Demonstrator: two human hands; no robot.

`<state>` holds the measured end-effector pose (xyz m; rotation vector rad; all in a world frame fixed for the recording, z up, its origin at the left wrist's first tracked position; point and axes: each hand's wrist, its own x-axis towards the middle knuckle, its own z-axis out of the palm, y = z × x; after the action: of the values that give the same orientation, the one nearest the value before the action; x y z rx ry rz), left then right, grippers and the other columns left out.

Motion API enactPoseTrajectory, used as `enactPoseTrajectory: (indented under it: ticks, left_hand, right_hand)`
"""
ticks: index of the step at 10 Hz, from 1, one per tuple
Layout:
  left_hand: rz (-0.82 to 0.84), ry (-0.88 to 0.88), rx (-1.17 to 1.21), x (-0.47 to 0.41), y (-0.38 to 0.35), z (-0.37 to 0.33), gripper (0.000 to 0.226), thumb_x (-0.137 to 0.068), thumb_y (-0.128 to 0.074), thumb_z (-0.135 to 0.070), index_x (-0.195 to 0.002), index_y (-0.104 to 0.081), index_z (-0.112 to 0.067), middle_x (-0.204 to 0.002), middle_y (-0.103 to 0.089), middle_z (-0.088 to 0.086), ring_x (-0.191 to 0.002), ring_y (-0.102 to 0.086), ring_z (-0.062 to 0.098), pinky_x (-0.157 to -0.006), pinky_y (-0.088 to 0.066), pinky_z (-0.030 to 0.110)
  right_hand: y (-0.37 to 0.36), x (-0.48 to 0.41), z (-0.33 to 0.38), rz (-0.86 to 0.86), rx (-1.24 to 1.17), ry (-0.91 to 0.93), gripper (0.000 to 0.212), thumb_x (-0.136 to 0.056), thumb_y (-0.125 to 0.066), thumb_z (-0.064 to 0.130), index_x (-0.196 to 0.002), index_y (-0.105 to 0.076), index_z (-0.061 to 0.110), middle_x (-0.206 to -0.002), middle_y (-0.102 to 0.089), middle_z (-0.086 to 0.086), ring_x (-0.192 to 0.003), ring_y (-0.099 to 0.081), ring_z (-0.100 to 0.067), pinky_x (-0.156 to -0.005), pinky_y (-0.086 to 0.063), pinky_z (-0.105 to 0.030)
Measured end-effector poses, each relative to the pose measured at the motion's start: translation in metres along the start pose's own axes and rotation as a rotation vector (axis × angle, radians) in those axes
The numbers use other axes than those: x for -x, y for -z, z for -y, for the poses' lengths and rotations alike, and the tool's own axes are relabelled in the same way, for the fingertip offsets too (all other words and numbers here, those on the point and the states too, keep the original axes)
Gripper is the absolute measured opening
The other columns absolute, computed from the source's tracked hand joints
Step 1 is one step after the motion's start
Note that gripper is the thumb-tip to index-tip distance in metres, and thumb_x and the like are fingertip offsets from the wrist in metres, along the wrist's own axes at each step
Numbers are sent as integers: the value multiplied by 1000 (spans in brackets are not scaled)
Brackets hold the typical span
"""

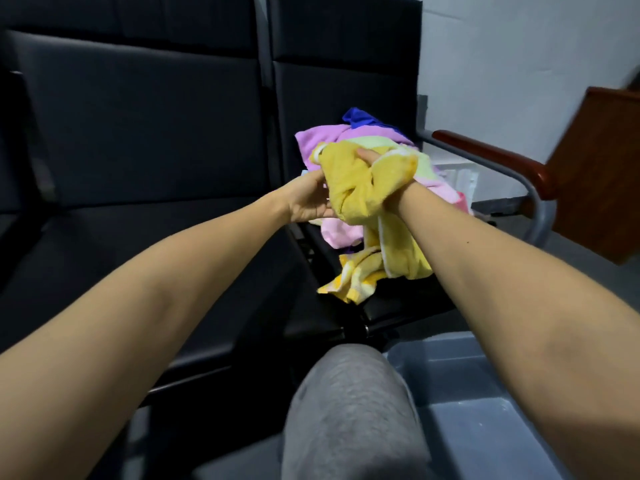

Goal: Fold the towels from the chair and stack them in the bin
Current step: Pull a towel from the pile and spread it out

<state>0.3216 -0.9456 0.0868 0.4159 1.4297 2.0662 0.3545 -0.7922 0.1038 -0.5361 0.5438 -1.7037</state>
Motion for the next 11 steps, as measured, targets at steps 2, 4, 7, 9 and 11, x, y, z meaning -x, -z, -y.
enactPoseTrajectory:
  ticks: [2, 4, 7, 9, 11]
  left_hand:
    - [-291, -219, 298, 52, 41, -40, 29, -100, -43, -31, -100, -58, -6, -82, -64, 7, -68, -65, 15, -52, -56, 27]
    - [-782, -760, 112, 111, 95, -113, 15, -98, -40, -17, -90, -52, -14, -86, -58, 3, -79, -58, 16, -73, -53, 33]
    - [-1034, -19, -1061, 177, 202, -44, 48, -83, -44, 3, -130, -46, -8, -131, -47, 12, -119, -47, 27, -92, -41, 30]
    - [-493, -235, -1125, 196, 168, 31, 67, -82, -66, -10, -142, -37, -17, -145, -39, -1, -133, -33, 10, -106, -25, 18]
    - [-645, -256, -1495, 202, 176, 72, 39, -85, -65, -31, -119, -59, -13, -106, -58, 9, -103, -55, 24, -85, -42, 31]
  right_hand:
    - [-47, -99, 15, -1367, 722, 588, 17, -79, -56, -7, -80, -44, 6, -51, -54, 1, -41, -55, -3, -40, -43, -14]
    - [-55, -184, 5, -1313, 1008, 624, 45, -88, -51, 4, -131, -47, 13, -104, -57, -4, -90, -57, -18, -66, -46, -20]
    - [20, -229, -62, -1387, 1199, 251, 47, -86, -59, 4, -131, -51, 9, -130, -53, -12, -116, -53, -26, -91, -46, -30]
    - [34, -225, -103, -1049, 1048, 218, 63, -84, -47, -2, -140, -39, 25, -92, -58, -4, -84, -53, -11, -79, -47, -24]
    - [40, -202, -113, -912, 1351, -32, 68, -88, -60, 11, -145, -23, 18, -122, -55, -2, -102, -55, -11, -91, -42, -23]
